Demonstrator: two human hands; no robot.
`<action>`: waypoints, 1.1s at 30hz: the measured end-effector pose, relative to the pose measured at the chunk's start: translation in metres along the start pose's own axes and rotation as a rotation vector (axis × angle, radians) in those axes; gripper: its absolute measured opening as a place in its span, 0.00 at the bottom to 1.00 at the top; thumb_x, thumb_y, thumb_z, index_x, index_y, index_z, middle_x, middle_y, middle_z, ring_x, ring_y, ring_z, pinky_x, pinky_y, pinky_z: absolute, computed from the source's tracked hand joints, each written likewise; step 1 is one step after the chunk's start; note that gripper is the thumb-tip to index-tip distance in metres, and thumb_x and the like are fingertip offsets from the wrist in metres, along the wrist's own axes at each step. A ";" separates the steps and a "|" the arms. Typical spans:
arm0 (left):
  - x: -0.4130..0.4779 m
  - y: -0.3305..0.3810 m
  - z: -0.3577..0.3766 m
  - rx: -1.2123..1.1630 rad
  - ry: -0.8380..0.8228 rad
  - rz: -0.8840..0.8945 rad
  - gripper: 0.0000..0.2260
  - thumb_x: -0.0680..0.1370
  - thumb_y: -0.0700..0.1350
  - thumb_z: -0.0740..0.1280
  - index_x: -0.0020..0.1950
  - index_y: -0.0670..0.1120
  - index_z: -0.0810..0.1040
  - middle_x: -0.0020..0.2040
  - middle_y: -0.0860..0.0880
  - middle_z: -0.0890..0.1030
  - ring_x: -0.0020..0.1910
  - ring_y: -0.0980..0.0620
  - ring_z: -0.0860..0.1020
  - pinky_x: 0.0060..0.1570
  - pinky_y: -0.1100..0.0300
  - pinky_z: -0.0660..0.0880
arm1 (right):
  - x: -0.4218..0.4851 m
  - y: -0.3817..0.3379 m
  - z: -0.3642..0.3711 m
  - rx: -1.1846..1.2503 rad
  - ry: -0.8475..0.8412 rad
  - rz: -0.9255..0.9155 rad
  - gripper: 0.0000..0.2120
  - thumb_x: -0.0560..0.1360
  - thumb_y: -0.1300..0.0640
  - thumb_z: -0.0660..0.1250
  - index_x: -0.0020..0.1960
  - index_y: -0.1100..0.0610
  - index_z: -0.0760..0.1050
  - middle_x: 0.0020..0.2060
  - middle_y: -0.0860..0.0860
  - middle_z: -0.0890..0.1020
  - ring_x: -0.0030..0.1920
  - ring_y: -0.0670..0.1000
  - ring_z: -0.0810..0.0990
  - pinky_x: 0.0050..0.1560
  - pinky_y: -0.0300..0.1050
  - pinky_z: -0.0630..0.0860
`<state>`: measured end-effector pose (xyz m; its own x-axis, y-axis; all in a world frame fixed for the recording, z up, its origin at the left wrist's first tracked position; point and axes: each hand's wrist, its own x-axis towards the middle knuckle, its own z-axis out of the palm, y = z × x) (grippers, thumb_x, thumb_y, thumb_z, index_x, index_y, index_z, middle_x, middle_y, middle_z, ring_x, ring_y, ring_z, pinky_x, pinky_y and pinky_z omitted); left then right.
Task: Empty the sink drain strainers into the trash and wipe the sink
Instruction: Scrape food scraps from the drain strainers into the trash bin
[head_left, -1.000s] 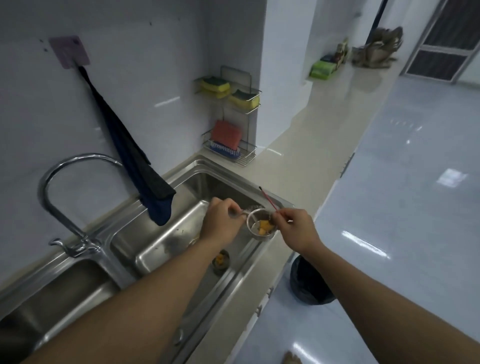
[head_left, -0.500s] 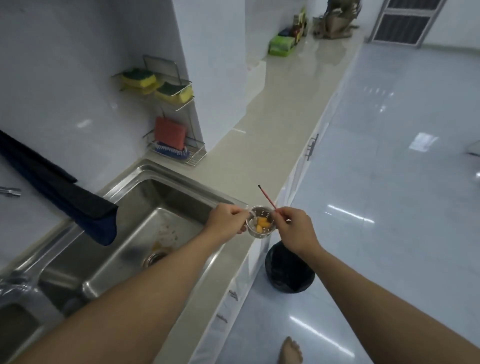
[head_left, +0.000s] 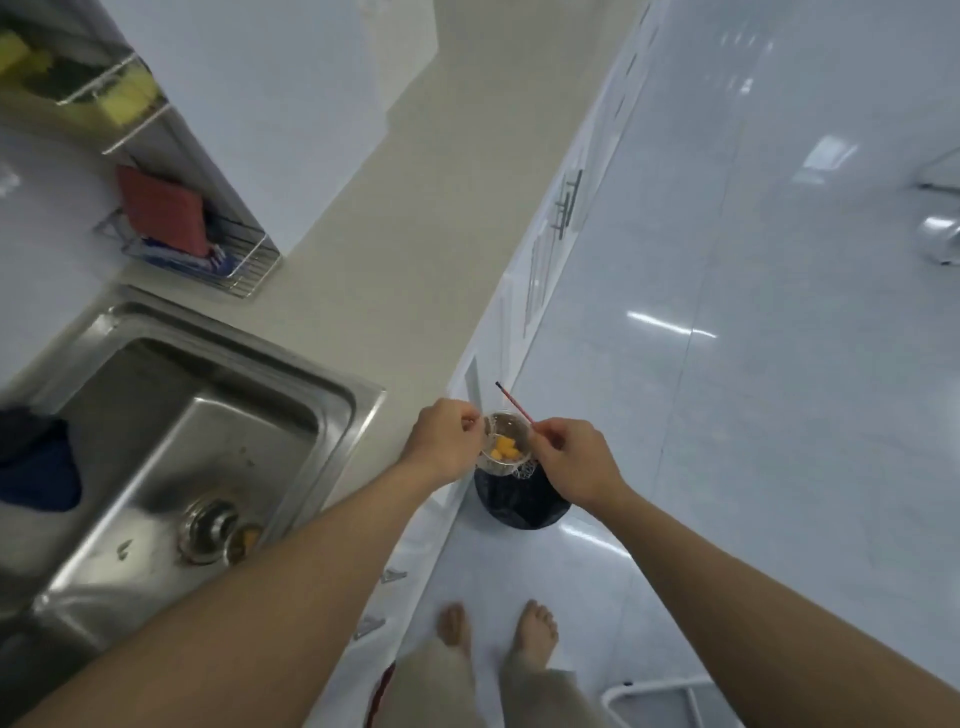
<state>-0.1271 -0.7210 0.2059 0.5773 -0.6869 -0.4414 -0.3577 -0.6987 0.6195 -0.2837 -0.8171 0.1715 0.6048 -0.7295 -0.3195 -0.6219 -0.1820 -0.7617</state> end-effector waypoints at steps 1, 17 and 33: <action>0.008 0.000 0.008 0.016 -0.023 0.000 0.11 0.80 0.43 0.64 0.44 0.44 0.84 0.41 0.46 0.84 0.42 0.46 0.82 0.42 0.55 0.79 | 0.003 0.008 0.000 -0.005 -0.009 0.023 0.14 0.79 0.46 0.66 0.43 0.54 0.83 0.34 0.47 0.83 0.37 0.46 0.80 0.39 0.43 0.77; 0.154 -0.065 0.151 0.206 -0.234 -0.057 0.12 0.81 0.45 0.64 0.44 0.42 0.85 0.41 0.45 0.83 0.41 0.46 0.80 0.42 0.55 0.78 | 0.058 0.163 0.042 -0.068 -0.029 0.352 0.08 0.77 0.53 0.65 0.47 0.45 0.83 0.35 0.42 0.83 0.33 0.42 0.79 0.34 0.38 0.74; 0.199 -0.127 0.233 0.237 -0.313 -0.161 0.13 0.79 0.43 0.67 0.35 0.44 0.83 0.31 0.48 0.79 0.31 0.55 0.76 0.23 0.71 0.64 | 0.103 0.224 0.119 -0.411 -0.133 0.295 0.12 0.79 0.54 0.62 0.49 0.46 0.84 0.36 0.47 0.83 0.34 0.50 0.78 0.34 0.41 0.77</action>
<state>-0.1380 -0.8158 -0.1115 0.4024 -0.5669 -0.7188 -0.4611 -0.8038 0.3757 -0.3014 -0.8544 -0.0996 0.4157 -0.7035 -0.5765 -0.9032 -0.2445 -0.3529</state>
